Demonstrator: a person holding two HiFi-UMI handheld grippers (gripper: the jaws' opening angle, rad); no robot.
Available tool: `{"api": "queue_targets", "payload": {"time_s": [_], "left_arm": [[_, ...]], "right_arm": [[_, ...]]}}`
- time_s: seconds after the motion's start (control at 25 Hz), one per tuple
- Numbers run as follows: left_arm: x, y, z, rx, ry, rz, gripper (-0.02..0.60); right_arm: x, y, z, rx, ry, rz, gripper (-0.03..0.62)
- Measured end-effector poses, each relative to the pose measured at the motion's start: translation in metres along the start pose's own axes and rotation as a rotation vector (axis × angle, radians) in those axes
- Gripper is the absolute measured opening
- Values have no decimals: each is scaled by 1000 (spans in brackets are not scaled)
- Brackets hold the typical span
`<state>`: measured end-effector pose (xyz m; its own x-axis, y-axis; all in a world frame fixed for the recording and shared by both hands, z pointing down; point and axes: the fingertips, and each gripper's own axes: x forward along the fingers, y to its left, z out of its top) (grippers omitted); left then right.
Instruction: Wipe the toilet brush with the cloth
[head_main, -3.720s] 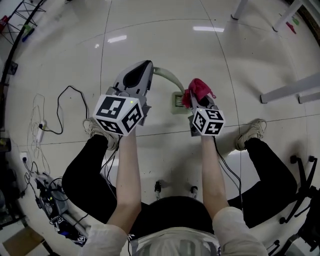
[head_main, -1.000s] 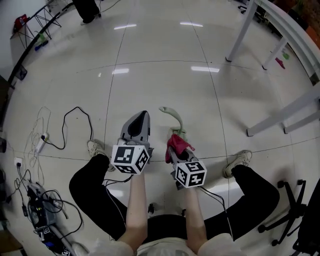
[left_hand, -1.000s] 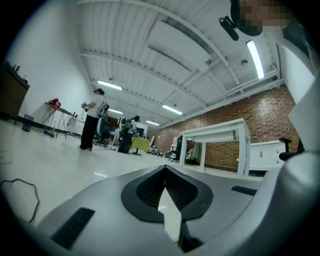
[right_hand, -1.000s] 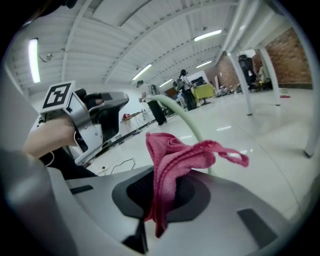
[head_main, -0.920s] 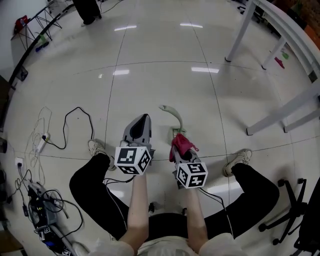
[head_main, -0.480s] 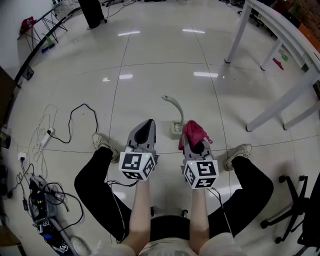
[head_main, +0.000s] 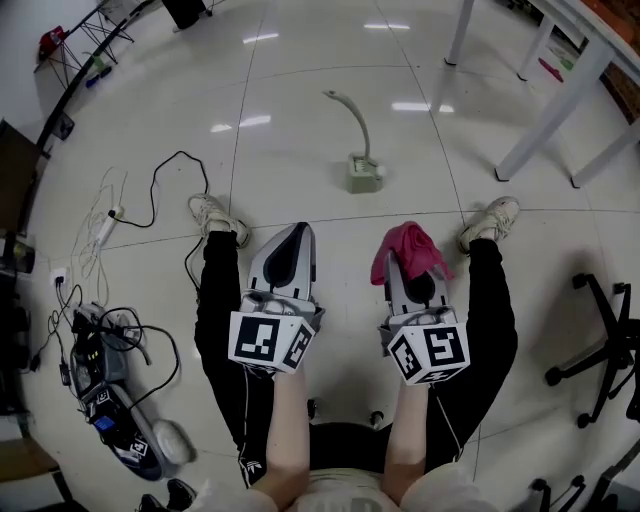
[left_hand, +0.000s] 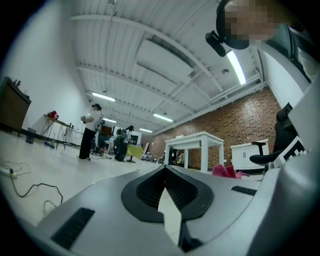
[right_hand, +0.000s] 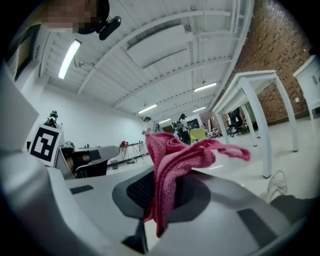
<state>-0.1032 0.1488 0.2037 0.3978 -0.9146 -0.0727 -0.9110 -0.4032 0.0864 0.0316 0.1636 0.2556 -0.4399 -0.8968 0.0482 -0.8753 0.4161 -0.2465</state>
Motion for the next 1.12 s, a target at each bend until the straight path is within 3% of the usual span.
{"api": "queue_targets", "payload": {"time_s": [0.2,0.36,0.52,0.88,1.12], "left_arm": [[-111,-46,27,77,-6,-7,3],[-195,-65,27,62,1,8,3],[-254,-75,32,70,6,15,3],[-302,-74,53,94,-44,59,3],[-319,-77,45,84,-35,76,3]], "right_arm": [[-98,76,15,-49,-57,53,31],[-161,134,20,-150,-54,100,32],[-210,164,14,-139,-49,117,32],[-255,183,41,-160,-148,119,32],[-267,184,36,-176,-140,95,32]]}}
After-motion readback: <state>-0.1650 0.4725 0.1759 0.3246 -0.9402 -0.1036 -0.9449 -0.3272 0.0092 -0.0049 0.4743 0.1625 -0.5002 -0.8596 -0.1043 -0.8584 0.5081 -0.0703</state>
